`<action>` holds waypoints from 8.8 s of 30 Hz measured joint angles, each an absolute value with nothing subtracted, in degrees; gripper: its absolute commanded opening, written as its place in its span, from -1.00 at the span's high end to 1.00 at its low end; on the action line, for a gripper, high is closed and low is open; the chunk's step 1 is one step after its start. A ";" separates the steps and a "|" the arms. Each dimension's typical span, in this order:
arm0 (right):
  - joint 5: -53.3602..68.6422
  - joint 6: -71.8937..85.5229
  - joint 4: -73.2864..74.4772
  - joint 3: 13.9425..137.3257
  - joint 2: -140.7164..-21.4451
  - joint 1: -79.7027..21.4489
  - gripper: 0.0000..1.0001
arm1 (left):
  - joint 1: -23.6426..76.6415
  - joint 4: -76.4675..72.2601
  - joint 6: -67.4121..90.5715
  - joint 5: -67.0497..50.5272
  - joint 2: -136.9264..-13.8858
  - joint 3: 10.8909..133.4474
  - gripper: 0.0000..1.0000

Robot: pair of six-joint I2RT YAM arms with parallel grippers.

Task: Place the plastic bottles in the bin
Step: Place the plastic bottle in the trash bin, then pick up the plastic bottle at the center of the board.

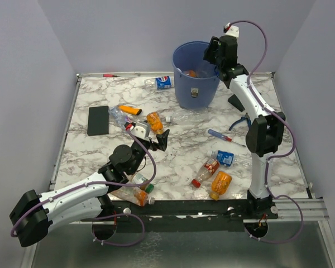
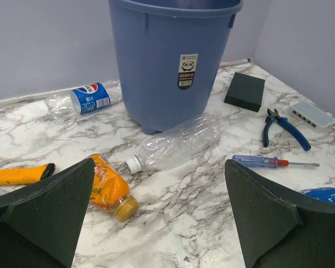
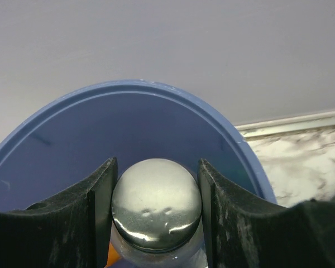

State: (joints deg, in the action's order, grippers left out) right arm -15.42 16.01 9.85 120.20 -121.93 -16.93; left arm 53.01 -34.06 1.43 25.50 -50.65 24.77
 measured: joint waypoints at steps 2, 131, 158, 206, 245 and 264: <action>-13.17 18.20 9.39 118.50 -121.19 -16.93 0.97 | 53.04 -33.98 1.43 25.34 -50.72 24.84 -0.98; 15.14 34.48 1.41 28.86 -43.27 -20.36 -0.91 | 28.40 4.12 34.06 19.92 -99.72 62.98 -0.98; 15.94 33.82 3.31 28.86 -41.93 -20.36 -0.91 | 28.12 4.99 34.65 16.40 -101.97 62.63 0.42; -11.09 23.90 -20.84 61.54 -79.18 -60.42 -0.61 | 30.59 -18.28 83.35 15.11 -38.24 26.79 0.66; -11.55 23.73 -2.81 63.29 -75.40 -60.77 0.99 | 30.98 -6.02 70.43 21.17 -37.10 32.40 -0.98; -3.79 13.13 43.68 75.02 -62.98 -60.75 0.99 | 35.40 1.28 -6.00 -24.10 -44.38 50.26 -0.98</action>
